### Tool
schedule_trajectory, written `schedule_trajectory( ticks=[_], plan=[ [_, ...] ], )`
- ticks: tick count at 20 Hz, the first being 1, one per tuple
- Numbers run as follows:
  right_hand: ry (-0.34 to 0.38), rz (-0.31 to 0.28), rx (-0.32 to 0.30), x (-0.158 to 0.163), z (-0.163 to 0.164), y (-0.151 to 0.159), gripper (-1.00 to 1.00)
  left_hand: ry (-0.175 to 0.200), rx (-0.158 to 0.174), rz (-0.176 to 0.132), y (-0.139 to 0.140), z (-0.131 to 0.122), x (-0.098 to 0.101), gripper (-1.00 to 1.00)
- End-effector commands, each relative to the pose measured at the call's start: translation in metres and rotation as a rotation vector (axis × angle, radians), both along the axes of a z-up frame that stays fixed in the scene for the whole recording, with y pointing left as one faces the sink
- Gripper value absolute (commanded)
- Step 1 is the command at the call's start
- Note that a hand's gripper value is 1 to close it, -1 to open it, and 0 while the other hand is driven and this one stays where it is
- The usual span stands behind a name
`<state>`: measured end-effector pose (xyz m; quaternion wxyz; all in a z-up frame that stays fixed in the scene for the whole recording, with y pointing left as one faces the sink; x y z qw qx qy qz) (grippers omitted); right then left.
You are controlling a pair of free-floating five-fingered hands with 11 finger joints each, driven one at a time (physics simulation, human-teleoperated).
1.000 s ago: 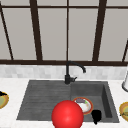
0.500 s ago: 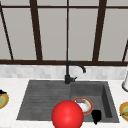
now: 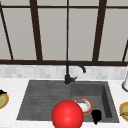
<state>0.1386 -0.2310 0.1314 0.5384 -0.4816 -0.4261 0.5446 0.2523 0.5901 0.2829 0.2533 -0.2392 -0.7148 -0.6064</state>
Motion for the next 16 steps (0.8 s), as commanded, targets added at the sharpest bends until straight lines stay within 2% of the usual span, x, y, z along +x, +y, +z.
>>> schedule_trajectory(
  ticks=[1, 3, 4, 5, 6, 7, 9, 10, 12, 13, 16],
  plan=[
    [0.000, 0.000, 0.000, 0.000, 0.000, 0.000, 0.00, 0.009, 0.000, 0.008, 0.003, -0.001, 0.000, -1.00],
    [0.000, 0.000, 0.000, 0.000, 0.000, 0.000, 0.00, 0.001, 0.002, -0.014, 0.007, -0.002, 0.003, -1.00],
    [0.000, 0.000, 0.000, 0.000, 0.000, 0.000, 0.00, 0.001, -0.038, -0.007, 0.031, -0.004, 0.001, -1.00],
    [0.000, 0.000, 0.000, 0.000, 0.000, 0.000, 0.00, 0.002, -0.060, 0.012, 0.032, -0.002, 0.001, -1.00],
    [0.000, 0.000, 0.000, 0.000, 0.000, 0.000, 0.00, -0.003, -0.057, 0.025, 0.034, -0.002, 0.001, -1.00],
    [0.000, 0.000, 0.000, 0.000, 0.000, 0.000, 0.00, -0.018, -0.041, 0.050, 0.037, -0.003, 0.001, -1.00],
    [0.000, 0.000, 0.000, 0.000, 0.000, 0.000, 0.00, 0.020, -0.017, 0.074, 0.042, -0.002, 0.001, -1.00],
    [0.000, 0.000, 0.000, 0.000, 0.000, 0.000, 0.00, 0.026, -0.016, 0.080, 0.045, -0.002, 0.001, -1.00],
    [0.000, 0.000, 0.000, 0.000, 0.000, 0.000, 0.00, 0.016, -0.014, 0.087, 0.051, -0.002, 0.001, -1.00],
    [0.000, 0.000, 0.000, 0.000, 0.000, 0.000, 0.00, -0.003, -0.015, 0.082, 0.054, -0.005, 0.002, -1.00],
    [0.000, 0.000, 0.000, 0.000, 0.000, 0.000, 0.00, -0.002, -0.009, 0.042, 0.056, -0.004, 0.029, -1.00]
  ],
)
